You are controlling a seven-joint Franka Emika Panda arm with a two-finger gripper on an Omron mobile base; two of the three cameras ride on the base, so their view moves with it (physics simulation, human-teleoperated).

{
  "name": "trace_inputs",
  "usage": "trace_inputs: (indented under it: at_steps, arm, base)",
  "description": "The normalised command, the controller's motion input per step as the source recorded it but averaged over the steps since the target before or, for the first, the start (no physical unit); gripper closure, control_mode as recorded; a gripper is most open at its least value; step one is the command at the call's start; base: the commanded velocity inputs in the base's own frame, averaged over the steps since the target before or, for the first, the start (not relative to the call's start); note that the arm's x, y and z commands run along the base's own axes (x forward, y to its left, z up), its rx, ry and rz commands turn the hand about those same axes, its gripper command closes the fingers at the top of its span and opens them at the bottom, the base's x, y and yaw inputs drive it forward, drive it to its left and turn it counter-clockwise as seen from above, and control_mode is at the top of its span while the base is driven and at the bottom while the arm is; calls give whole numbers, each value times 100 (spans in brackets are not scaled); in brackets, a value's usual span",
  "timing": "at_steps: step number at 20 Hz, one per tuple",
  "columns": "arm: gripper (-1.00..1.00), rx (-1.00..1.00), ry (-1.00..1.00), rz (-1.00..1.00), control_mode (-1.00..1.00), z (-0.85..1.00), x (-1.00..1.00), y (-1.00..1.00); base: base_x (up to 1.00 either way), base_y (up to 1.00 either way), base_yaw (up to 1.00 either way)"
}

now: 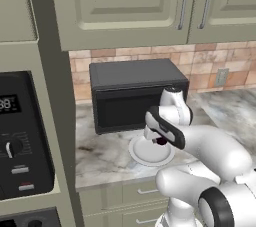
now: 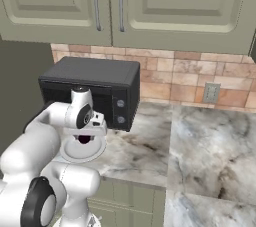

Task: Pick eggplant from the fridge and place it on the plate on the counter.

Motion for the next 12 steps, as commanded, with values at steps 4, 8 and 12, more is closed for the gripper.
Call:
trace_inputs:
  at_steps: [4, 8, 12]
  arm:
    - [100, 0, 0, 0, -100, -36, 0, 0]
    - [100, 0, 0, 0, -100, -30, 0, 0]
    - [-100, 0, 0, 0, -100, -22, 3, 0]
  base:
    - [0, 0, 0]
    - [0, 0, 0]
    - [0, 0, 0]
